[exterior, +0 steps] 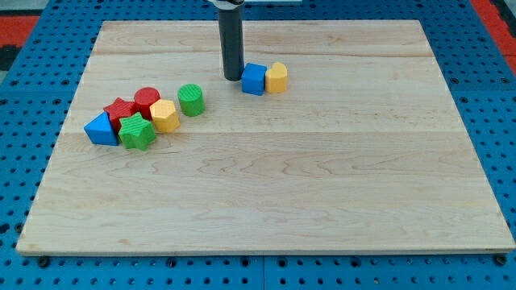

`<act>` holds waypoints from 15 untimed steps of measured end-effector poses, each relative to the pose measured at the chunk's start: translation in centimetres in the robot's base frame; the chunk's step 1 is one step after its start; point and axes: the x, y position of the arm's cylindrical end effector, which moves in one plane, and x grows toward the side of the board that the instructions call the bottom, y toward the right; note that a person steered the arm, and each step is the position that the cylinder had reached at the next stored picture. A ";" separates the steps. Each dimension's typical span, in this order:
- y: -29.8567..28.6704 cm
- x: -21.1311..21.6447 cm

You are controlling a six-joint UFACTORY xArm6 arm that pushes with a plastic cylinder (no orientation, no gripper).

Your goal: Push the red star along with the yellow hexagon and the green star to the right

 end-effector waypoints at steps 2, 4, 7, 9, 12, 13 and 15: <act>-7.7 -1.5; -11.5 -1.5; -18.7 0.7; -18.8 8.7; -15.1 10.0; -12.1 10.0; -13.0 11.1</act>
